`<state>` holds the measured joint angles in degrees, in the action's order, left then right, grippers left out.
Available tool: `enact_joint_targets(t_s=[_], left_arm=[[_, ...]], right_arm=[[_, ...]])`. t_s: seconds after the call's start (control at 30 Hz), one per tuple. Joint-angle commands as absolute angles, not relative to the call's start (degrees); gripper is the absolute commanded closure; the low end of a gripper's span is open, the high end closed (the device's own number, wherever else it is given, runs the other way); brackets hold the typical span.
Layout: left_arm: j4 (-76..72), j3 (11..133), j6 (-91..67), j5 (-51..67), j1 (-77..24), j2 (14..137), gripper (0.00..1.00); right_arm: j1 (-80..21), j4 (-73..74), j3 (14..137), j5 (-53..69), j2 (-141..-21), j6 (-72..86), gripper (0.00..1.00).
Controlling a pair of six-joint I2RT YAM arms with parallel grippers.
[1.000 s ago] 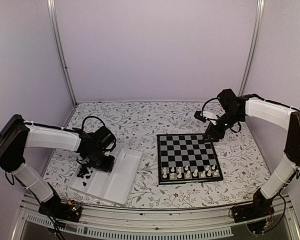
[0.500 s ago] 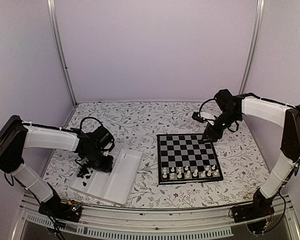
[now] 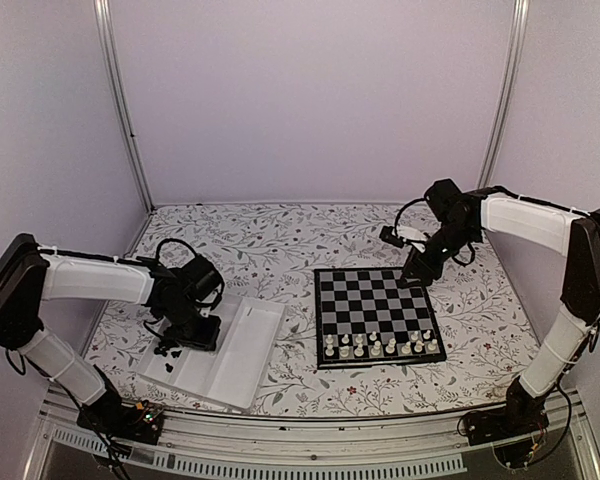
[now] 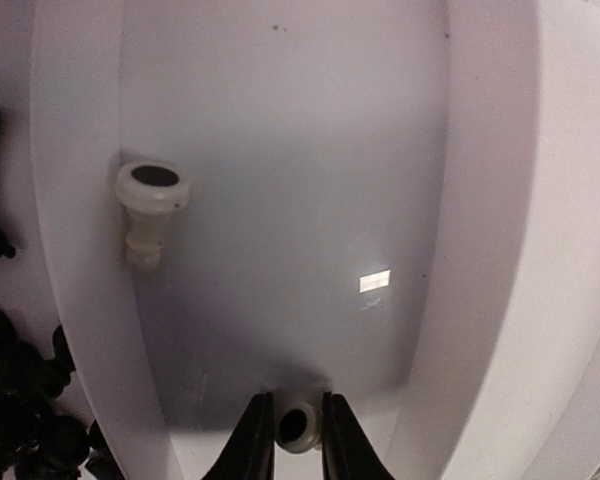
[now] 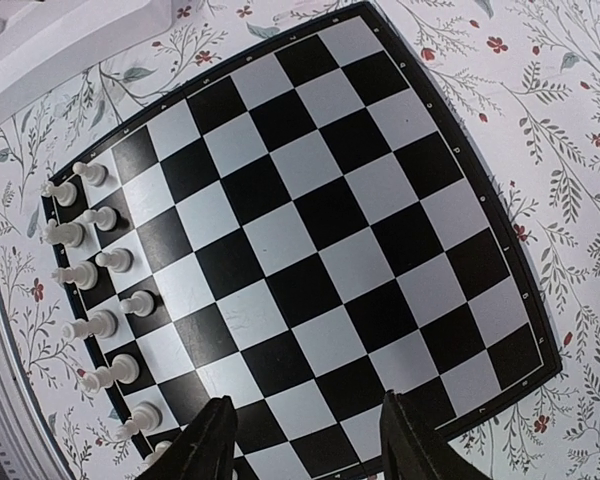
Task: Set up the chess pieces on the board
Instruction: Pick up the chess piece from the storage box.
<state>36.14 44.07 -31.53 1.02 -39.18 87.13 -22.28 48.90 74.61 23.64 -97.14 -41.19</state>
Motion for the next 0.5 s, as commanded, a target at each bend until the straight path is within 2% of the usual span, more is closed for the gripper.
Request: enact_joint_targets(t_s=[0.0, 0.17, 0.47], left_arm=[[40.15, 42.65, -32.87, 1.39, -38.5, 87.32, 0.84], [42.52, 43.26, -33.52, 1.76, -38.5, 86.84, 0.93], [46.27, 48.01, -34.22, 0.83, -36.45, 79.83, 0.94]], right_arm=[[-23.24, 49.0, 75.12, 25.77, -95.6, -41.48, 0.5], [-24.43, 48.97, 75.23, 26.57, -95.48, -41.64, 0.51], [-29.72, 45.65, 76.96, 26.99, -95.7, -40.62, 0.52]])
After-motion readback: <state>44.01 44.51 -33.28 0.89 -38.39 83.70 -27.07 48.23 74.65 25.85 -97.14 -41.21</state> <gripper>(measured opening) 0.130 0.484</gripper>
